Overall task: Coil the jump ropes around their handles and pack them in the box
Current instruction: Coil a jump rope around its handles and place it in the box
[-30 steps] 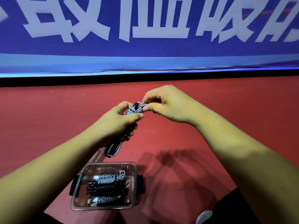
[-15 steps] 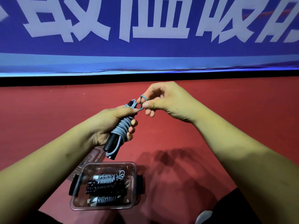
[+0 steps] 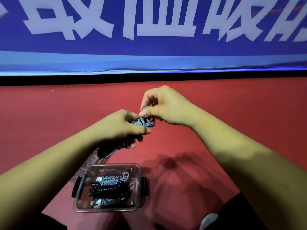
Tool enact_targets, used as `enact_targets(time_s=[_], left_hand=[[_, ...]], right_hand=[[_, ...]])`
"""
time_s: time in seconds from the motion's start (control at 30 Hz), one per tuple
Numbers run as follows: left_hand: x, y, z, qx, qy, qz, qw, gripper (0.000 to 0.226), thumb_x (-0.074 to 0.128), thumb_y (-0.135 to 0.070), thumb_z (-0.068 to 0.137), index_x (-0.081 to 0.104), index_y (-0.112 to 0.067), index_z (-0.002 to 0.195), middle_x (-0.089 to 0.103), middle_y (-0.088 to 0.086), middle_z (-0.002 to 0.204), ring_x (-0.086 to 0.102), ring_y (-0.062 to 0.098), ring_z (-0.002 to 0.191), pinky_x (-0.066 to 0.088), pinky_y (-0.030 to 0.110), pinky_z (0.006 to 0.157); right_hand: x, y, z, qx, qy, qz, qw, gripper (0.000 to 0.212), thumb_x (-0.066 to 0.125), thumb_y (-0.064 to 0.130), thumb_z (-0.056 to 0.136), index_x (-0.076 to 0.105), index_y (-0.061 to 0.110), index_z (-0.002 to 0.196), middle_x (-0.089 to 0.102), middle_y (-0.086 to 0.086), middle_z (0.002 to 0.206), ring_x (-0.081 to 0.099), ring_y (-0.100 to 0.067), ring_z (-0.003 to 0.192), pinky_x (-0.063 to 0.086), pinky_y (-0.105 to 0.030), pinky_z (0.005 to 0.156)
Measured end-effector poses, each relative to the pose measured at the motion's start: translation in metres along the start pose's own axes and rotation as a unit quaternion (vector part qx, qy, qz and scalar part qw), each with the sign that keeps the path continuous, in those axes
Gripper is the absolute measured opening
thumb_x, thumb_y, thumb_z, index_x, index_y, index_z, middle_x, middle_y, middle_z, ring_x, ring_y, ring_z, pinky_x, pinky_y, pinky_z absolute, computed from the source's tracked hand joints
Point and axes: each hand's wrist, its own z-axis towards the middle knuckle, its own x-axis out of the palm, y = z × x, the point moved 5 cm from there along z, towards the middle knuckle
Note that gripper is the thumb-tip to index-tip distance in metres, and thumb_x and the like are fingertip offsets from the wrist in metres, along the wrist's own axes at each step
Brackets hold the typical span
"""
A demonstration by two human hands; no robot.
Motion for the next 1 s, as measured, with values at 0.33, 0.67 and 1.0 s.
enact_targets(time_s=[0.33,0.67,1.0], left_hand=[[0.003,-0.014,-0.011,0.072,0.029,0.076,0.994,0.036,0.078,-0.045,0.070,0.064,-0.012,0.074,0.068,0.018,0.065,0.052,0.019,0.047,0.042,0.023,0.044],[0.007,-0.012,-0.008,0.125,-0.079,0.186,0.971,0.023,0.057,-0.054,0.092,0.057,-0.035,0.106,0.069,-0.001,0.073,0.066,0.013,0.057,0.056,0.042,0.058],[0.014,-0.018,-0.008,0.106,-0.087,0.320,0.937,0.036,0.063,-0.062,0.083,0.054,-0.031,0.067,0.064,-0.002,0.053,0.061,0.011,0.042,0.052,0.029,0.055]], right_hand=[[0.006,-0.011,-0.005,0.049,0.042,0.100,0.993,0.019,0.069,0.015,0.090,0.057,0.002,0.081,0.055,-0.002,0.057,0.042,-0.012,0.039,0.034,-0.022,0.038],[0.012,-0.031,0.000,0.133,-0.041,0.243,0.960,0.021,0.071,0.014,0.088,0.055,0.003,0.079,0.056,-0.010,0.060,0.047,-0.018,0.042,0.039,-0.021,0.035],[0.009,0.001,-0.002,0.073,-0.018,-0.019,0.997,0.024,0.073,0.017,0.085,0.056,0.006,0.073,0.057,0.001,0.049,0.059,-0.013,0.042,0.043,-0.021,0.046]])
